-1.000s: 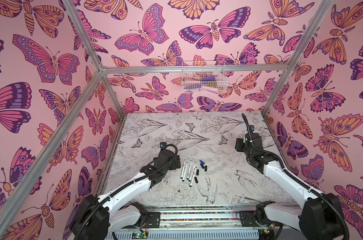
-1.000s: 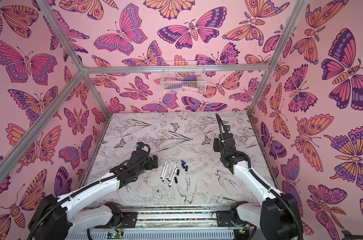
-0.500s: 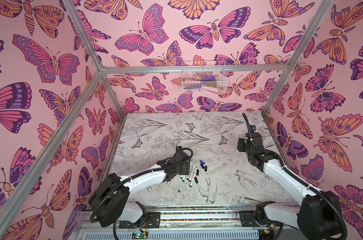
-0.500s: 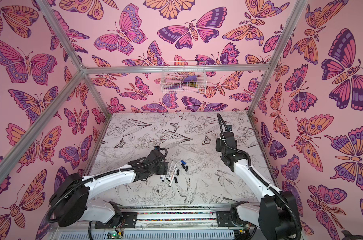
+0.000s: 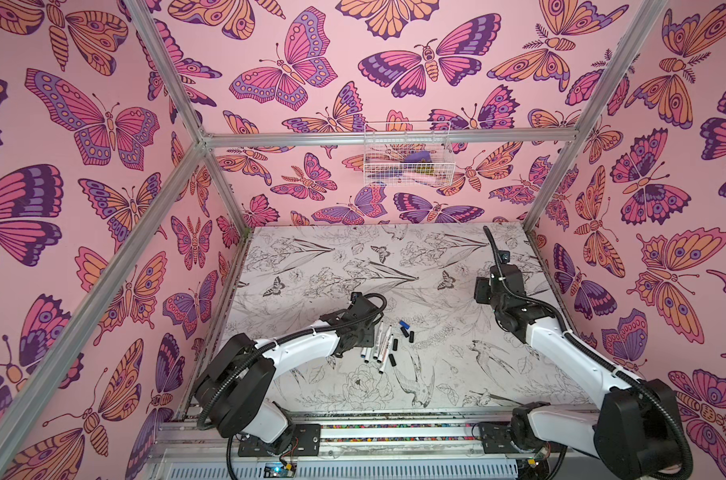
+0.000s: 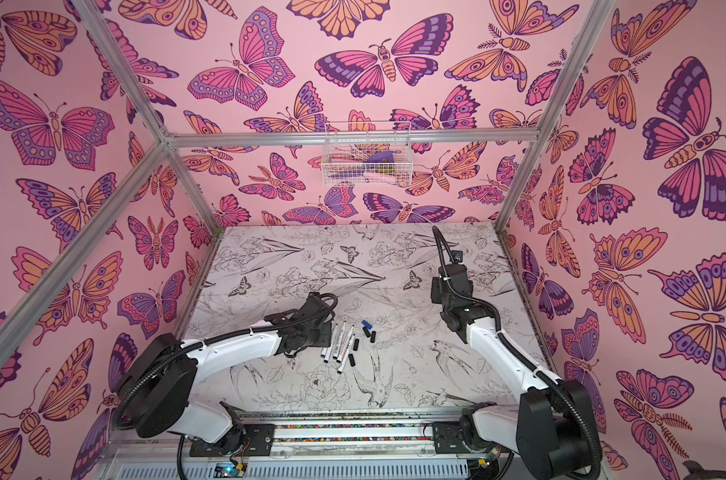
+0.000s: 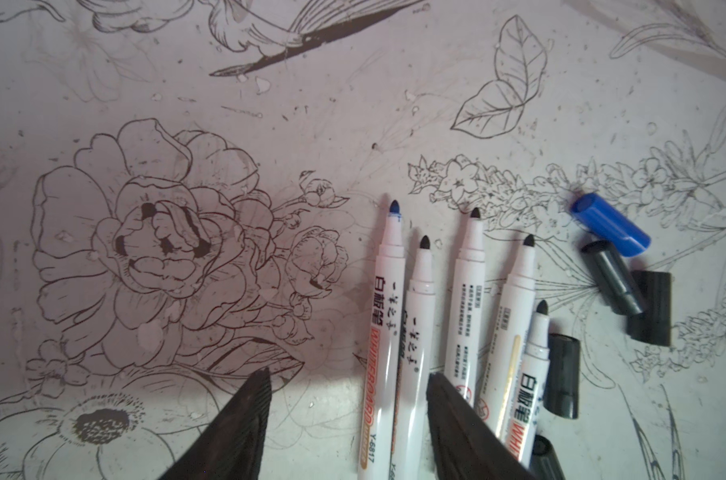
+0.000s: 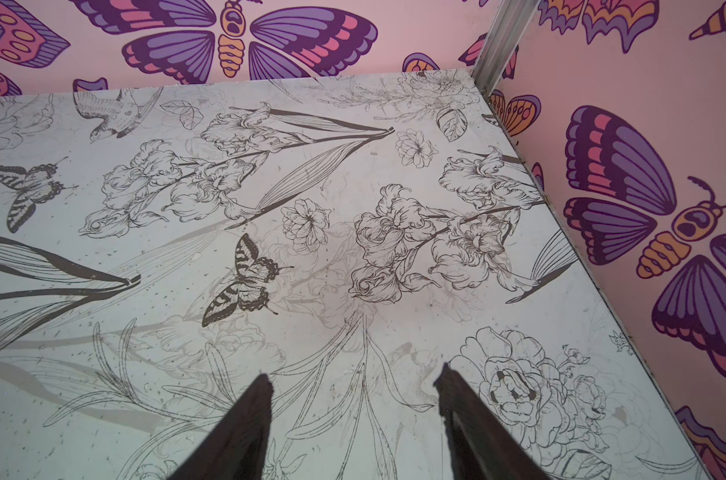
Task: Insert the pens into the pen caps
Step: 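Move the left gripper over the white markers and lower toward them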
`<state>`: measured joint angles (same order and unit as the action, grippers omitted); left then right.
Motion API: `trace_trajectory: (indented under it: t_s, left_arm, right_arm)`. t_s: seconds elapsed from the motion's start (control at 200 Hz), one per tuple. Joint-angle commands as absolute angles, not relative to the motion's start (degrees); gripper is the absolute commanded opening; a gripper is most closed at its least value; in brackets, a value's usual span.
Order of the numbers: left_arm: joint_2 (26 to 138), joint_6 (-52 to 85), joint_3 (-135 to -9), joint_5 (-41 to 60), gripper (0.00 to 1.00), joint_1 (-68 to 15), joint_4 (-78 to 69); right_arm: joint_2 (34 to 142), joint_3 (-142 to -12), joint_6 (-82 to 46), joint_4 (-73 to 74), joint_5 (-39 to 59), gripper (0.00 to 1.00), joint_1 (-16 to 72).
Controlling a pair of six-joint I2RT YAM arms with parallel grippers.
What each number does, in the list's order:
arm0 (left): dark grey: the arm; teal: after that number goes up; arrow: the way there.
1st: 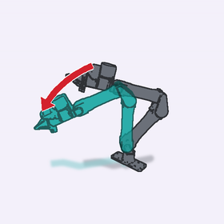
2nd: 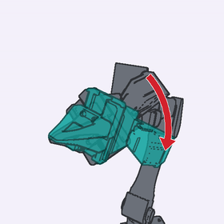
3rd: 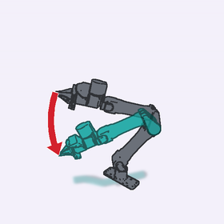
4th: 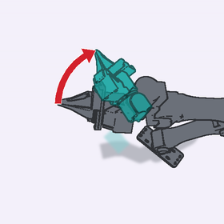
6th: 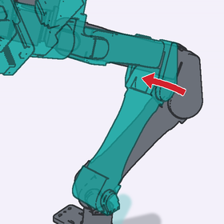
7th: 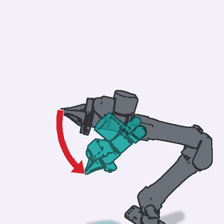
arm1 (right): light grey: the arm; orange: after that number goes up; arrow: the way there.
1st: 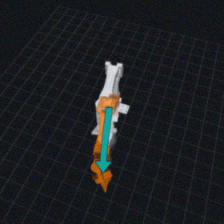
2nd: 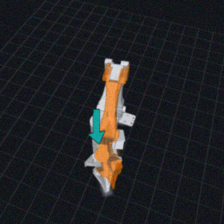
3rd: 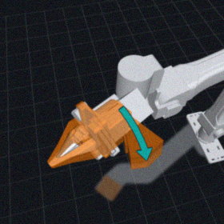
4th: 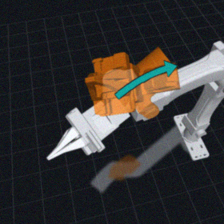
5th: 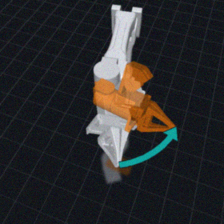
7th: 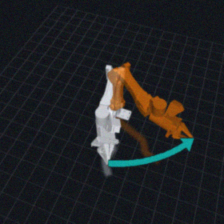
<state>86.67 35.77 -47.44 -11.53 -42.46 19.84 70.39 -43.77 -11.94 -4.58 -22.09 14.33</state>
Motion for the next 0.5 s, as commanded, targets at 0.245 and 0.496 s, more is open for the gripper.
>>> trace_trajectory:
  t_s: [0.245, 0.496]
  left_arm:
    - [90.9, 35.6, -50.65, -8.88, 0.6, -41.57, 23.62]
    - [91.84, 35.51, -51.42, -10.01, 0.57, -41.57, 26.18]
  right_arm:
    - [71.65, -45.64, -11.25, -5.99, -22.7, 0.66, 13.92]
    - [71.7, -45.79, -11.15, -6.37, -23.09, 0.65, 13.92]
